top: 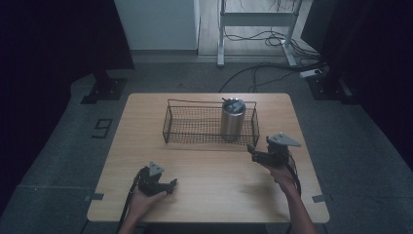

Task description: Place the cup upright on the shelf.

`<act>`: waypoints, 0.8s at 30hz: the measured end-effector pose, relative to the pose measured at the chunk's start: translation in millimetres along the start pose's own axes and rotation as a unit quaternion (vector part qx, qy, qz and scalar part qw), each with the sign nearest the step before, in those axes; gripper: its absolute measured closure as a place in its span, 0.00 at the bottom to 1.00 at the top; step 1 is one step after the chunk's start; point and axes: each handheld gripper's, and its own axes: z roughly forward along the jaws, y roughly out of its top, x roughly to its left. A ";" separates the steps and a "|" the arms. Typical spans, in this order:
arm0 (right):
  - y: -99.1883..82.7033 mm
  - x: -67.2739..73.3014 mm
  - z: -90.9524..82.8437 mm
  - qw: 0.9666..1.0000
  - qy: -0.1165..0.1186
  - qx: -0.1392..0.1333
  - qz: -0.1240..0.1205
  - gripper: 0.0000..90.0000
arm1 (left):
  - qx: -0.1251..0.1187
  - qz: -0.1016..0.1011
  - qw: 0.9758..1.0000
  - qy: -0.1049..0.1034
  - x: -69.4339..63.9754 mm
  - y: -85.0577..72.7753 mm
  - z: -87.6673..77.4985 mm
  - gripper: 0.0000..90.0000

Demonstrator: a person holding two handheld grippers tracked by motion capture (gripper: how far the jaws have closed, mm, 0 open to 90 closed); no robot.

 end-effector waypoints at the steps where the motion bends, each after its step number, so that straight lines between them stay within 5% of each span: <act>1: -7.5 0.2 -3.1 1.000 -0.001 0.006 0.001 0.16 | 0.000 0.000 1.000 0.000 0.0 0.0 0.0 0.15; 24: -77.1 2.3 -15.4 0.997 -0.011 0.075 0.009 0.19 | 0.000 0.000 1.000 0.000 0.0 0.0 0.0 0.15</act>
